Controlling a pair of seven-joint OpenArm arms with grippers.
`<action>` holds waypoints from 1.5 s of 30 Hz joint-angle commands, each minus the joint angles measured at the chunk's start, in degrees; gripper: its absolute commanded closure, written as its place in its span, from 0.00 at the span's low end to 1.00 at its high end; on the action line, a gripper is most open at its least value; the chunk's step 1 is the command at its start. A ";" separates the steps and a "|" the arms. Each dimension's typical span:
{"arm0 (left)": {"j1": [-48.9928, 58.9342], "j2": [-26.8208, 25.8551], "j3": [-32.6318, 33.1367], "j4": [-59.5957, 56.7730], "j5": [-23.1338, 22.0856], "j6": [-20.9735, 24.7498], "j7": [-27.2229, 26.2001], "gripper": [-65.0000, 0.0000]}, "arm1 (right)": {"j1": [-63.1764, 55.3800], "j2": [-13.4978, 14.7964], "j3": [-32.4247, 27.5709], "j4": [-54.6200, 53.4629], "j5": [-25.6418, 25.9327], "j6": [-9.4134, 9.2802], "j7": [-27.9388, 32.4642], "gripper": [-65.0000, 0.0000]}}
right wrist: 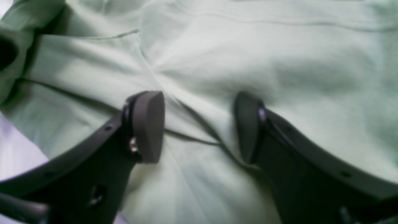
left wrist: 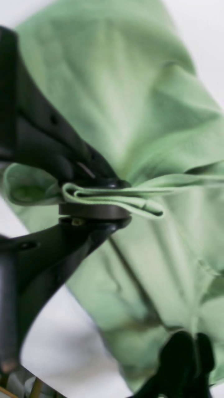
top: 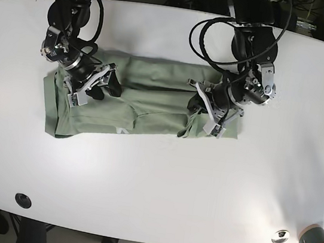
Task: Fold the T-shirt properly
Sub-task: 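Fold the strip end with the left gripper toward the right gripper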
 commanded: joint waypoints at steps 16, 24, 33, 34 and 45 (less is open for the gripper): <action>-3.93 0.25 7.09 -5.59 -1.68 3.69 -1.73 0.87 | 0.73 0.33 -0.01 0.38 -0.05 -0.01 -0.53 0.46; -4.28 0.25 10.07 -5.32 -1.77 6.85 -2.00 0.55 | 0.73 0.33 -0.01 0.38 -0.05 -0.01 -0.53 0.46; -4.02 0.25 21.24 -1.98 -1.77 6.59 -1.73 0.54 | 0.82 0.33 -0.01 0.38 -0.05 -0.01 -0.53 0.46; -3.93 0.25 23.00 -0.84 -1.77 6.59 -1.73 0.54 | 0.82 0.33 -0.01 0.38 -0.05 -0.01 -0.53 0.46; -2.88 -0.45 20.27 9.01 -1.50 6.85 -1.91 0.54 | 0.82 0.33 0.08 0.82 -0.05 -0.01 -0.79 0.46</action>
